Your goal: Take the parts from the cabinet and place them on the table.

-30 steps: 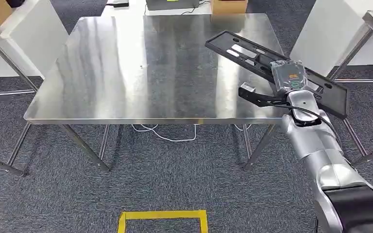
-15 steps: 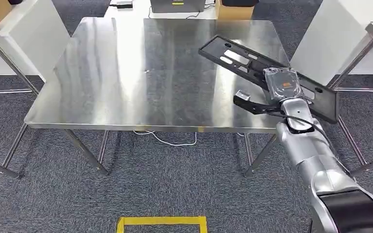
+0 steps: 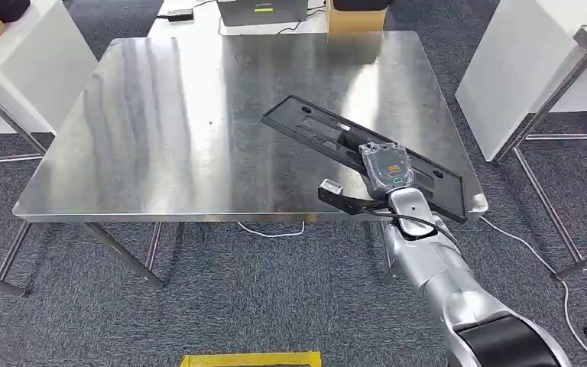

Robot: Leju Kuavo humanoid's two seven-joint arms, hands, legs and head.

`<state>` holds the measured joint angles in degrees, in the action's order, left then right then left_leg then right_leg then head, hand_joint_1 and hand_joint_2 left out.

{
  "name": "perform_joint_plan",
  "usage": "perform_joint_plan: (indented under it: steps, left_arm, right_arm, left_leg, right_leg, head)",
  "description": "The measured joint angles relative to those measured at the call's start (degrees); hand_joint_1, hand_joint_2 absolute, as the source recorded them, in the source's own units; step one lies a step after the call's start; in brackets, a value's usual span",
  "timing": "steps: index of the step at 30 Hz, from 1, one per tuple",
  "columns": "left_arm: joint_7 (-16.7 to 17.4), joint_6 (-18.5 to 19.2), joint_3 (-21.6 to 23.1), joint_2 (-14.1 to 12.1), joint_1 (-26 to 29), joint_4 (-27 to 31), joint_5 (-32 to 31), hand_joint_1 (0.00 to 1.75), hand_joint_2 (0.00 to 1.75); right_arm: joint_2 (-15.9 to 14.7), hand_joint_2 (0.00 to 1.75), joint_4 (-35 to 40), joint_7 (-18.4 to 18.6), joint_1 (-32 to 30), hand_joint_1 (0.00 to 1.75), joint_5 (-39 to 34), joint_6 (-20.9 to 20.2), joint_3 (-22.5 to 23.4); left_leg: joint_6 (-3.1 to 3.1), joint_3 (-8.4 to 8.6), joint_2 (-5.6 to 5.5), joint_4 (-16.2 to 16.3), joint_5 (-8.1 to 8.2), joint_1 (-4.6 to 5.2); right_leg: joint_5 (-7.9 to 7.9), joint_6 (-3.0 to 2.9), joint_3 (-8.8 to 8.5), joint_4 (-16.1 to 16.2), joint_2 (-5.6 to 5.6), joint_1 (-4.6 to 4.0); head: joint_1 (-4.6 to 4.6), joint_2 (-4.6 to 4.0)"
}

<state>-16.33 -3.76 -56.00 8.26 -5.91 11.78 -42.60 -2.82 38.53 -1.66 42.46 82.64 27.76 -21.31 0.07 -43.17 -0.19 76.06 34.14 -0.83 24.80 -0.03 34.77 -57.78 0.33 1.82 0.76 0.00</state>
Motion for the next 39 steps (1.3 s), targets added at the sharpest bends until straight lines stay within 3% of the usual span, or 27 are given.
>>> perform_joint_plan:
  steps: [1, 2, 4, 5, 7, 9, 10, 11, 13, 14, 15, 16, 17, 19, 21, 23, 25, 26, 27, 29, 30, 31, 32, 34, 35, 36, 39]
  left_arm:
    - [-0.04, 0.00, 0.00, -0.02, 0.09, 0.00, 0.00, 0.00, 1.75]
    - [-0.13, -0.02, -0.02, -0.04, 0.15, 0.00, 0.02, 0.00, 1.75]
    - [-0.31, 0.00, -0.02, -0.28, 0.22, 0.00, 0.02, 0.00, 1.75]
    - [-0.35, 0.00, -0.02, -0.42, 0.19, 0.00, 0.02, 0.00, 1.75]
    - [-0.55, 0.00, -0.02, -0.42, 0.22, 0.00, 0.02, 0.00, 1.75]
    - [-0.74, 0.07, -0.02, -0.42, 0.43, 0.00, 0.02, 0.00, 1.75]
    - [-0.83, 0.15, -0.02, -0.39, 0.59, 0.00, 0.02, 0.00, 1.75]
    - [-1.03, 0.15, -0.02, -0.33, 0.63, 0.00, 0.02, 0.00, 1.75]
    - [-1.18, 0.18, -0.04, -0.35, 0.58, 0.02, 0.02, 0.00, 1.75]
    - [-1.20, 0.17, -0.04, -0.35, 0.59, 0.02, 0.02, 0.00, 1.75]
    - [-1.20, 0.18, -0.07, -0.35, 0.71, 0.02, 0.02, 0.00, 1.75]
    - [-1.22, 0.18, -0.13, -0.33, 0.88, 0.02, 0.02, 0.00, 1.75]
    - [-1.22, 0.20, -0.22, -0.33, 0.98, 0.02, 0.02, 0.00, 1.75]
    - [-1.29, 0.24, -0.57, -0.28, 1.03, 0.02, 0.02, 0.00, 1.75]
    - [-1.33, 0.24, -0.68, -0.28, 0.98, 0.02, 0.02, 0.00, 1.75]
    - [-1.33, 0.24, -0.77, -0.31, 0.98, 0.02, 0.02, 0.00, 1.75]
    - [-1.36, 0.24, -0.90, -0.66, 0.93, 0.20, 0.02, 0.00, 1.75]
    - [-1.38, 0.15, -0.92, -0.52, 1.02, 0.17, 0.02, 0.00, 1.75]
    - [-1.38, 0.15, -0.98, -0.48, 1.01, 0.15, 0.02, 0.00, 1.75]
    - [-1.40, 0.13, -1.01, -0.48, 1.00, 0.15, 0.00, 0.00, 1.75]
    - [-1.40, 0.13, -1.03, -0.48, 1.10, 0.15, 0.00, 0.00, 1.75]
    - [-1.42, 0.13, -1.05, -0.48, 1.15, 0.15, -0.02, 0.00, 1.75]
    - [-1.44, 0.13, -1.07, -0.50, 1.18, 0.15, -0.02, 0.00, 1.75]
    - [-1.51, 0.13, -1.09, -0.57, 1.18, 0.15, -0.07, 0.00, 1.75]
    - [-1.53, 0.13, -1.09, -0.61, 1.19, 0.15, -0.07, 0.00, 1.75]
    - [-1.53, 0.13, -1.09, -0.63, 1.13, 0.15, -0.09, 0.00, 1.75]
    - [-1.60, 0.13, -1.09, -0.63, 1.17, 0.15, -0.09, 0.00, 1.75]
  right_arm:
    - [0.20, 1.75, -0.13, -0.02, -0.18, 1.75, 0.09, -0.04, -0.02]
    - [0.37, 1.75, -0.15, -0.09, -0.28, 1.75, 0.22, -0.15, -0.02]
    - [0.70, 1.75, -0.15, -0.18, -0.21, 1.75, 0.44, -0.33, -0.02]
    - [0.96, 1.75, -0.17, -0.18, -0.07, 1.75, 0.55, -0.37, -0.02]
    - [1.03, 1.75, -0.17, -0.17, -0.13, 1.75, 0.57, -0.59, -0.02]
    - [1.14, 1.75, -0.17, -0.15, -0.24, 1.75, 0.85, -0.90, -0.02]
    - [1.14, 1.75, -0.06, -0.05, -0.30, 1.75, 0.98, -0.96, 0.00]
    - [1.03, 1.75, -0.06, 0.15, -0.18, 1.75, 1.16, -1.05, 0.04]
    - [1.00, 1.75, -0.09, 0.55, -0.29, 1.75, 1.86, -1.22, 0.04]
    - [0.90, 1.75, -0.19, 0.76, -0.61, 1.75, 2.31, -1.22, 0.05]
    - [0.76, 1.75, -0.33, 1.09, -0.97, 1.75, 2.87, -1.22, 0.13]
    - [0.70, 1.75, -0.50, 1.36, -1.21, 1.75, 3.39, -1.22, 0.26]
    - [0.61, 1.75, -0.63, 1.51, -1.24, 1.75, 3.71, -1.20, 0.41]
    - [0.48, 1.75, -0.63, 1.57, -1.18, 1.75, 3.87, -1.16, 0.88]
    - [0.39, 1.75, -0.72, 1.58, -1.05, 1.75, 3.95, -1.16, 1.16]
    - [0.39, 1.75, -0.83, 1.79, -1.11, 1.75, 4.39, -1.16, 1.29]
    - [0.28, 1.75, -0.85, 2.41, -1.02, 1.75, 5.03, -1.07, 1.73]
    - [0.24, 1.75, -0.87, 2.65, -0.99, 1.75, 5.29, -0.96, 1.88]
    - [0.28, 1.75, -0.94, 2.75, -0.97, 1.75, 5.33, -0.83, 2.03]
    - [0.28, 1.75, -1.16, 2.75, -1.10, 1.75, 5.33, -0.70, 2.34]
    - [0.26, 1.75, -1.36, 2.75, -1.36, 1.75, 5.33, -0.61, 2.67]
    - [0.26, 1.75, -1.49, 2.75, -1.60, 1.75, 5.33, -0.59, 2.91]
    - [0.24, 1.75, -1.60, 2.71, -1.82, 1.75, 5.33, -0.57, 3.06]
    - [0.20, 1.75, -1.62, 2.60, -1.91, 1.75, 5.35, -0.52, 3.32]
    - [0.17, 1.75, -1.64, 2.60, -1.91, 1.75, 5.33, -0.42, 3.45]
    - [0.11, 1.75, -1.68, 2.60, -1.72, 1.75, 5.35, -0.13, 3.52]
    - [0.09, 1.75, -1.77, 2.60, -1.79, 1.75, 5.53, -0.11, 3.69]
  left_leg:
    - [0.24, 0.02, 0.00, -1.65, -2.11, 0.02]
    - [0.59, 1.23, 0.00, -5.36, -5.18, 0.05]
    - [1.82, 5.67, -0.02, -16.24, -11.76, 0.31]
    - [2.09, 6.46, -0.01, -17.53, -10.97, 0.68]
    - [2.26, 6.42, -0.02, -17.90, -10.58, 0.95]
    - [2.81, 6.92, -0.04, -18.53, -10.46, 1.17]
    - [3.14, 7.82, 0.05, -19.48, -10.79, 0.39]
    - [3.32, 8.23, 0.01, -19.65, -10.67, 0.69]
    - [3.80, 8.75, 0.02, -19.61, -10.12, 0.86]
    - [4.03, 8.96, -0.06, -19.61, -9.80, 0.98]
    - [4.05, 9.29, -0.25, -19.60, -9.56, 1.07]
    - [4.05, 9.70, -0.38, -19.58, -9.23, 1.19]
    - [3.99, 10.17, -0.50, -19.56, -8.89, 1.32]
    - [3.69, 11.36, -0.59, -19.53, -7.99, 1.46]
    - [3.07, 11.45, -0.68, -19.33, -7.19, 1.92]
    - [2.66, 11.60, -0.62, -19.38, -6.89, 1.70]
    - [2.07, 11.74, -0.56, -19.22, -6.03, 1.63]
    - [1.46, 11.17, -0.41, -17.52, -5.15, 1.52]
    - [0.95, 9.43, -0.34, -13.97, -3.56, 1.18]
    - [0.14, 3.63, -0.27, -4.16, -0.12, 0.48]
    - [-0.10, 1.18, -0.25, -0.96, 0.17, 0.19]
    - [-0.22, 0.35, -0.23, -0.90, -1.00, 0.01]
    - [-0.32, 0.87, -0.22, -3.50, -3.68, -0.19]
    - [-0.15, 4.70, -0.08, -13.33, -10.20, -0.35]
    - [0.20, 6.50, -0.01, -17.57, -11.68, -0.34]
    - [0.37, 6.92, -0.02, -17.93, -10.93, 0.15]
    - [1.56, 7.27, -0.03, -18.29, -10.06, 0.51]
  right_leg:
    - [0.33, 0.07, -0.42, 0.00, 0.07, -0.10]
    - [0.68, 0.17, -0.96, 0.01, 0.13, -0.16]
    - [1.40, 0.37, -2.00, 0.23, 0.16, -0.20]
    - [1.69, 0.73, -2.17, 0.11, 0.25, -0.79]
    - [1.89, 1.13, -2.01, 0.28, 0.28, -0.66]
    - [2.05, 1.94, -2.51, 1.00, 0.28, -0.73]
    - [2.45, 2.10, -1.97, 0.40, 0.11, -1.05]
    - [3.16, 1.89, -1.30, -1.55, 0.01, -0.90]
    - [6.60, 0.99, 3.96, -11.22, 0.02, -0.94]
    - [7.65, 0.92, 6.56, -15.39, 0.02, -0.95]
    - [7.57, 1.11, 8.21, -17.48, 0.02, -0.96]
    - [6.34, 1.52, 8.43, -16.55, 0.02, -0.96]
    - [4.22, 2.03, 7.09, -13.01, 0.02, -0.98]
    - [-1.02, 2.62, 2.38, -1.92, -0.17, -0.97]
    - [-1.63, 1.76, 0.54, 0.96, -0.35, -1.27]
    - [-1.37, 1.20, 0.72, 0.89, -0.26, -1.28]
    - [-1.16, 0.74, 0.10, 1.26, -0.15, -0.39]
    - [-0.79, 0.22, -0.38, 1.31, -0.16, -0.30]
    - [-0.58, -0.09, -0.72, 1.31, -0.16, -0.25]
    - [-0.11, -0.44, -1.14, 1.29, -0.16, -0.29]
    - [0.20, -0.38, -1.43, 1.28, -0.15, -0.29]
    - [0.46, -0.25, -1.81, 1.27, -0.13, -0.23]
    - [0.85, -0.06, -2.29, 1.27, -0.07, -0.13]
    - [1.58, 0.41, -3.43, 1.27, 0.06, 0.01]
    - [1.92, 0.74, -3.78, 1.39, 0.08, 0.02]
    - [2.12, 1.11, -3.62, 1.31, 0.10, -0.69]
    - [2.17, 2.06, -3.53, 1.83, 0.08, -0.54]
  head:
    - [0.00, 0.00]
    - [0.00, 0.00]
    - [-0.02, 0.00]
    - [-0.13, 0.00]
    - [-0.07, 0.00]
    - [-0.04, 0.00]
    - [-0.17, 0.00]
    - [-0.15, 0.00]
    - [-0.20, 0.00]
    - [-0.22, 0.00]
    - [-0.33, 0.00]
    - [-0.24, 0.00]
    - [-0.37, 0.00]
    - [-0.35, 0.00]
    - [-0.41, 0.00]
    - [-0.28, 0.00]
    - [-0.44, 0.00]
    - [-0.20, 0.00]
    - [0.26, 0.00]
    - [0.18, 0.00]
    - [0.20, 0.00]
    - [0.15, 0.00]
    - [0.22, 0.00]
    - [0.17, 0.00]
    - [0.20, 0.00]
    - [0.18, 0.00]
    - [0.15, 0.00]
